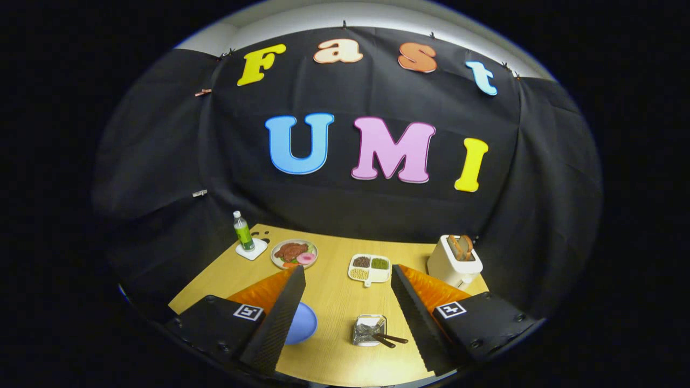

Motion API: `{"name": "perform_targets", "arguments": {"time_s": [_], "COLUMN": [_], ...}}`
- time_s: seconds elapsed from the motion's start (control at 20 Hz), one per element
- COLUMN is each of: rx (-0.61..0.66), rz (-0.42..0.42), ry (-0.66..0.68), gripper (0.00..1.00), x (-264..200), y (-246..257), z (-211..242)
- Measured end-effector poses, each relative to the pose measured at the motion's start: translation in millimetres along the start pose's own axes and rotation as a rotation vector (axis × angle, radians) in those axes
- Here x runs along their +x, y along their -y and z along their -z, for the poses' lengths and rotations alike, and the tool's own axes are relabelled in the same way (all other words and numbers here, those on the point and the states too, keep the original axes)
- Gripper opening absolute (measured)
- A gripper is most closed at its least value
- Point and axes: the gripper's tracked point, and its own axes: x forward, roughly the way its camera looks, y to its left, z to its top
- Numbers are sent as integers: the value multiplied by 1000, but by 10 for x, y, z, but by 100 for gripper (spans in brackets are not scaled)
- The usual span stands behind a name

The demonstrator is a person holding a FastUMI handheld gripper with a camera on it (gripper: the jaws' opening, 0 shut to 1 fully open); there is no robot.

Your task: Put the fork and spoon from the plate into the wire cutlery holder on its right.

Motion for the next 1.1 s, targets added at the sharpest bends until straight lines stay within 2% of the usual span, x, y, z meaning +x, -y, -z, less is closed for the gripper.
{"name": "perform_targets", "arguments": {"time_s": [0.3,1.1], "rx": [-32,-26], "rz": [44,44], "ry": [115,121], "gripper": [97,97], "x": [-218,-303], "y": [14,-78], "z": [-265,-341]}}
